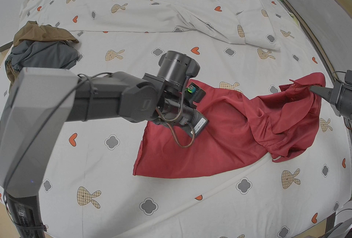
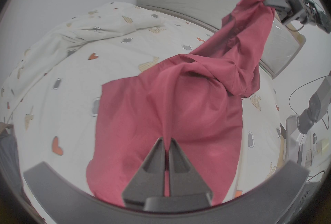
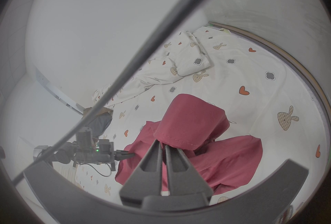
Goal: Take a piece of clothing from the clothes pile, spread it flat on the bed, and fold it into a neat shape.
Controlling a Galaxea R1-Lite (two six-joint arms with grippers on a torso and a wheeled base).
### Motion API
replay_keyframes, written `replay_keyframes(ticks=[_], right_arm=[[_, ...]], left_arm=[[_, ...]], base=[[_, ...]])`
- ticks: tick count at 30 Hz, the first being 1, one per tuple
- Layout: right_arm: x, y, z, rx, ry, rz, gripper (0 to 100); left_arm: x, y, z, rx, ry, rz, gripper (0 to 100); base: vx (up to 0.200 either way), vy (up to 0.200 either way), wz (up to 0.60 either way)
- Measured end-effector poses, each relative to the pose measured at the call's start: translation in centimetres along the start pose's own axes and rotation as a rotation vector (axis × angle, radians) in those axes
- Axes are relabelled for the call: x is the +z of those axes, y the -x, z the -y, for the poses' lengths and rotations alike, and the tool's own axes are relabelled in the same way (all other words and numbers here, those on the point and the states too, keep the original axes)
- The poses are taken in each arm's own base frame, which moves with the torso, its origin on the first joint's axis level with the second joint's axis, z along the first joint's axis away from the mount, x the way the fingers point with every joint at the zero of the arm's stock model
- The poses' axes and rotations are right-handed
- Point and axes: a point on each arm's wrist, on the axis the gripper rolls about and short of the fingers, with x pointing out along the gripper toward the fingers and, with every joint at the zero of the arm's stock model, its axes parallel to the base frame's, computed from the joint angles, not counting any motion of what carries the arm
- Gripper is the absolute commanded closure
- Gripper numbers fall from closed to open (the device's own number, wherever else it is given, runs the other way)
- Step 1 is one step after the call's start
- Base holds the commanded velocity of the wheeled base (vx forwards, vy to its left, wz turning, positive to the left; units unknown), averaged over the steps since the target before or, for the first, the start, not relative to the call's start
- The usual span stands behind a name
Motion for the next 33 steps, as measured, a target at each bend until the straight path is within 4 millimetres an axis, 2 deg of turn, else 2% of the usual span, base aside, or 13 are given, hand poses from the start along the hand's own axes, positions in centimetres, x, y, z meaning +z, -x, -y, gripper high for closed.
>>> replay_keyframes(ticks=[5, 11, 22, 27, 28, 33], right_arm=[[0.0, -0.1, 0.1, -0.002, -0.002, -0.004, 100], [-0.1, -0.4, 0.2, -0.008, -0.006, -0.012, 100], [-0.3, -1.2, 0.6, -0.018, -0.016, -0.036, 100], [-0.5, -1.7, 0.8, -0.019, -0.021, -0.053, 100], [-0.6, -1.8, 0.8, -0.02, -0.022, -0.057, 100], [-0.7, -2.2, 0.9, -0.021, -0.026, -0.071, 100]], left_arm=[[-0.2, 3.8, -0.7, 0.06, 0.014, -0.008, 100], [-1.7, 9.3, -0.9, 0.102, 0.028, -0.023, 100], [-7.2, 17.6, 0.4, 0.164, 0.06, -0.07, 100], [-10.5, 19.0, 1.6, 0.161, 0.089, -0.121, 100], [-11.2, 19.0, 1.9, 0.154, 0.089, -0.134, 0], [-13.9, 18.2, 3.9, 0.12, 0.075, -0.134, 0]], base=[[0.0, 0.0, 0.0], [0.0, 0.0, 0.0], [0.0, 0.0, 0.0], [0.0, 0.0, 0.0], [0.0, 0.0, 0.0], [0.0, 0.0, 0.0]])
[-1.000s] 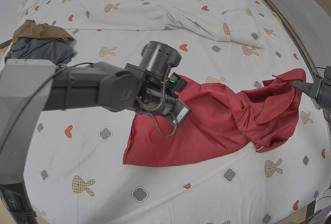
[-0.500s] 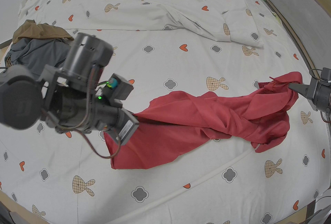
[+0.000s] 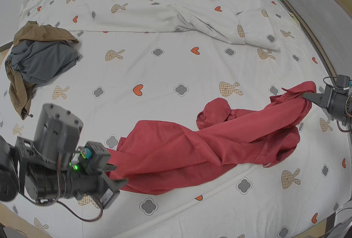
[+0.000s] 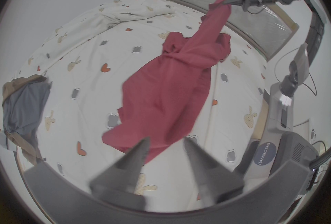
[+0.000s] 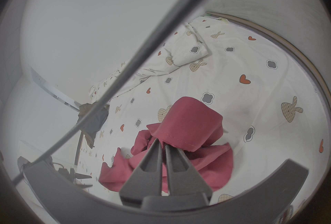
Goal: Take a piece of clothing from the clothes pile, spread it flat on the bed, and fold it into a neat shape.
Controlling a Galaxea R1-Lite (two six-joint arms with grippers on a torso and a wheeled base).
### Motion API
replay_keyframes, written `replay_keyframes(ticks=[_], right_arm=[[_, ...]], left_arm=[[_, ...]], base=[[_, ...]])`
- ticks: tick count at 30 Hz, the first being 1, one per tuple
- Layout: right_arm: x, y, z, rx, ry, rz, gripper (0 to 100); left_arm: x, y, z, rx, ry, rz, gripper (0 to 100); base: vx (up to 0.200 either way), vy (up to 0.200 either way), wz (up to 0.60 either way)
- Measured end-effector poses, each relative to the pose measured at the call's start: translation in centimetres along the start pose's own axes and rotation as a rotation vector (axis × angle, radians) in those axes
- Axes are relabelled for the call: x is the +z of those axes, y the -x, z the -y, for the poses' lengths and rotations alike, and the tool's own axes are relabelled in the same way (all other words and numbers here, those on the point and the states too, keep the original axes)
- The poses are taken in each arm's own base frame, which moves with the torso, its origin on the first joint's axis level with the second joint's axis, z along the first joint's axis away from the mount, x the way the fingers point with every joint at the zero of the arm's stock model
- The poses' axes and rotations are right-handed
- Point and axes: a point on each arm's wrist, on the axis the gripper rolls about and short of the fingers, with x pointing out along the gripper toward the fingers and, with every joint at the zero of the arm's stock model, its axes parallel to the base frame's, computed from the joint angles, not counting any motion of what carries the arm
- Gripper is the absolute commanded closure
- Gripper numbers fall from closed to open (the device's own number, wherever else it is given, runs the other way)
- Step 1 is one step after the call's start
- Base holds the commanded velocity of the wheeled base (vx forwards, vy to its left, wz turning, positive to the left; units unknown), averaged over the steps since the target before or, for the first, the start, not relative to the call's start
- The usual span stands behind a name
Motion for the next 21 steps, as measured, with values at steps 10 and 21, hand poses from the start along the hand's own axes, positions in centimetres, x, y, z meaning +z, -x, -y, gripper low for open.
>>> replay_keyframes(ticks=[10, 21], right_arm=[[-0.2, -0.5, 0.1, -0.001, -0.003, -0.019, 100], [-0.7, -0.8, -0.1, 0.011, 0.001, -0.042, 100]], left_arm=[[-1.3, -0.2, 3.2, -0.092, -0.046, 0.01, 0], [4.2, -2.8, 0.2, -0.014, -0.122, 0.084, 0]], base=[[0.0, 0.0, 0.0], [0.0, 0.0, 0.0]])
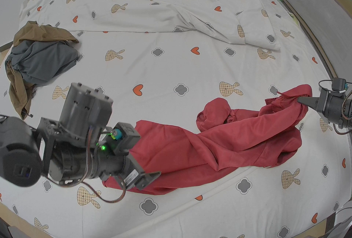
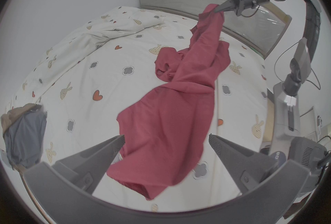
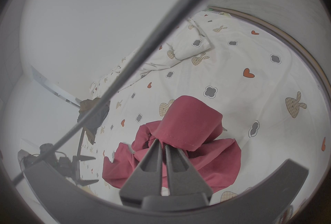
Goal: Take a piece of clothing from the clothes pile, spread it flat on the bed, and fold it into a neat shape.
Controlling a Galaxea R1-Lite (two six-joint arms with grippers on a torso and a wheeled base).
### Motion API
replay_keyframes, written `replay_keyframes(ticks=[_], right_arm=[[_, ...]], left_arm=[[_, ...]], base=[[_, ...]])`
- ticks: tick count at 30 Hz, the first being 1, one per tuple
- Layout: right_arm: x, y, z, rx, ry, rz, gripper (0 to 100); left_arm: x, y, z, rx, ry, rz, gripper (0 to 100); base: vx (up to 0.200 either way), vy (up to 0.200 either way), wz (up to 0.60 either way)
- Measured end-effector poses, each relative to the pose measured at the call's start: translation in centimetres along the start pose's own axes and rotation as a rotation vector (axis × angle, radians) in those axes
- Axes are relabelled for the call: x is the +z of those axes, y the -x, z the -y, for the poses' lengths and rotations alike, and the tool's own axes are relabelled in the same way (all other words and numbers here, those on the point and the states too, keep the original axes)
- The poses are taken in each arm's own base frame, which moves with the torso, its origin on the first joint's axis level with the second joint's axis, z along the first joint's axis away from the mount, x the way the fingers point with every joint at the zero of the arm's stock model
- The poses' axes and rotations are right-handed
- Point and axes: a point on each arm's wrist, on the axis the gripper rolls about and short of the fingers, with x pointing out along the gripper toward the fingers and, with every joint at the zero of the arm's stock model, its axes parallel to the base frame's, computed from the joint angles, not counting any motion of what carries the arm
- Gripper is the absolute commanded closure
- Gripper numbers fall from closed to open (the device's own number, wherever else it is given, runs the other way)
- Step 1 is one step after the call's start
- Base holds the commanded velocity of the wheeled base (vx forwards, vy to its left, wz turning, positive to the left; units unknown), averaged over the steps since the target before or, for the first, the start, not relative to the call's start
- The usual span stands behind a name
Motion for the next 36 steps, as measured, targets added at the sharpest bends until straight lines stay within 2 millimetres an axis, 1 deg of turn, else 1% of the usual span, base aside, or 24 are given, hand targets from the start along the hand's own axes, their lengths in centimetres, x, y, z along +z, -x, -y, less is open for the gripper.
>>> replay_keyframes(ticks=[4, 8, 14, 19, 24, 27, 28, 32, 36], right_arm=[[-0.1, -0.1, -0.1, 0.003, 0.002, -0.006, 100], [-0.2, -0.1, -0.1, 0.004, 0.003, -0.01, 100], [-0.4, -0.1, -0.1, 0.006, 0.004, -0.013, 100], [-0.4, 0.0, -0.2, 0.008, 0.006, -0.011, 100], [-0.4, 0.1, -0.2, 0.008, 0.007, -0.01, 100], [-0.4, 0.1, -0.2, 0.009, 0.008, -0.008, 100], [-0.4, 0.1, -0.2, 0.009, 0.008, -0.008, 100], [-0.4, 0.1, -0.2, 0.009, 0.008, -0.008, 100], [-0.4, 0.1, -0.2, 0.009, 0.008, -0.008, 100]], left_arm=[[1.3, -2.1, -1.5, -0.029, -0.019, 0.017, 0], [2.7, -4.9, -3.2, -0.068, -0.036, 0.039, 0], [4.0, -8.7, -5.7, -0.038, -0.048, 0.042, 0], [4.1, -12.2, -7.8, -0.009, -0.046, 0.028, 0], [3.5, -14.3, -9.4, 0.005, -0.036, -0.009, 0], [2.7, -15.3, -9.7, -0.008, -0.026, -0.057, 0], [2.6, -15.5, -9.7, -0.01, -0.024, -0.062, 100], [2.3, -15.9, -9.7, -0.016, -0.02, -0.076, 100], [2.3, -15.7, -9.6, -0.016, -0.019, -0.077, 100]], base=[[0.0, 0.0, 0.0], [0.0, 0.0, 0.0], [0.0, 0.0, 0.0], [0.0, 0.0, 0.0], [0.0, 0.0, 0.0], [0.0, 0.0, 0.0], [0.0, 0.0, 0.0], [0.0, 0.0, 0.0], [0.0, 0.0, 0.0]])
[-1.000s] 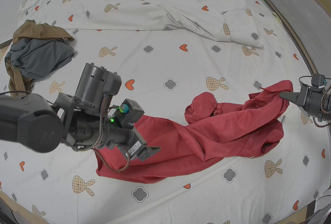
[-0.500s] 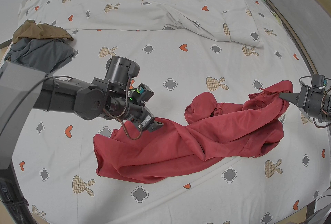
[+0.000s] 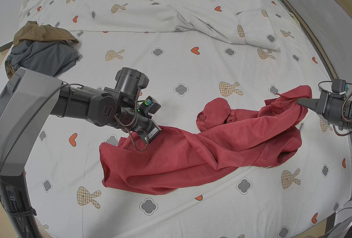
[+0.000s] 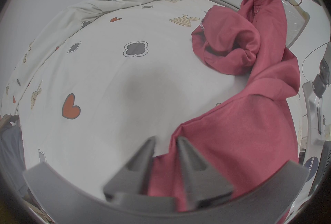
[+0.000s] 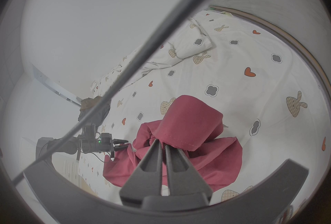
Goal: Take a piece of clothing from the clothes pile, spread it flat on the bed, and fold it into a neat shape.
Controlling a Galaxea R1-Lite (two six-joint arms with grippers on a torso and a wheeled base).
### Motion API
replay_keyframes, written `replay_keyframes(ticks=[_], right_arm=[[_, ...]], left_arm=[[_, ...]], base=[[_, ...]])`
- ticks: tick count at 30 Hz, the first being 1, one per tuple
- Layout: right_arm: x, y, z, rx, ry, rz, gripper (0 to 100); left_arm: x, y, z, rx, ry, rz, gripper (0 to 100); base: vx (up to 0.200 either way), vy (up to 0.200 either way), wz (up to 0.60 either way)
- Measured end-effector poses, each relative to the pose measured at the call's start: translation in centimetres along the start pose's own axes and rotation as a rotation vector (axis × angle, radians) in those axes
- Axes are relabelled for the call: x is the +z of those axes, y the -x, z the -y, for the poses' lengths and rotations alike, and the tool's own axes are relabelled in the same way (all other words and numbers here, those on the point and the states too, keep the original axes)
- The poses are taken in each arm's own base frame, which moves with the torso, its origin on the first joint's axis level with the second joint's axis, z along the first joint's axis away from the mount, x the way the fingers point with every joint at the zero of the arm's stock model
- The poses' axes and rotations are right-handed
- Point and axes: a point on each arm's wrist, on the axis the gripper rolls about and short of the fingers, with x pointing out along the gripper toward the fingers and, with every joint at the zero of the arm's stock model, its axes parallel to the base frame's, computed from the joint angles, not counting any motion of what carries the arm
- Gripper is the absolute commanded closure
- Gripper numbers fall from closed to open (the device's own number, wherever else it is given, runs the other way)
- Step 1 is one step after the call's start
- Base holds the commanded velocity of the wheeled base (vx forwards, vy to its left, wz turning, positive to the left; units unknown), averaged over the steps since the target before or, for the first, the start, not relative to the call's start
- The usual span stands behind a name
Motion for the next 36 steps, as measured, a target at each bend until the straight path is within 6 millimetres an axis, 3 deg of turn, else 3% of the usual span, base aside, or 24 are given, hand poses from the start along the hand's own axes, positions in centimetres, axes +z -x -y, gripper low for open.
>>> replay_keyframes(ticks=[9, 16, 22, 28, 36], right_arm=[[0.0, 0.0, 0.0, 0.0, 0.0, 0.0, 100], [0.0, 0.0, 0.0, -0.002, -0.002, -0.001, 100], [0.0, -0.1, 0.1, -0.003, -0.003, -0.003, 100], [-0.1, -0.2, 0.1, 0.0, -0.004, -0.009, 100], [-0.4, -0.5, -0.1, 0.009, -0.003, -0.026, 100]], left_arm=[[1.3, 3.3, -0.7, 0.04, 0.007, 0.066, 100], [1.9, 8.5, -2.0, 0.111, 0.033, 0.14, 100], [1.0, 13.6, -2.1, 0.156, 0.076, 0.185, 100], [-1.2, 18.4, 1.3, 0.114, 0.08, 0.181, 100], [-4.9, 24.6, 8.9, -0.088, 0.082, 0.177, 100]], base=[[0.0, 0.0, 0.0], [0.0, 0.0, 0.0], [0.0, 0.0, 0.0], [0.0, 0.0, 0.0], [0.0, 0.0, 0.0]])
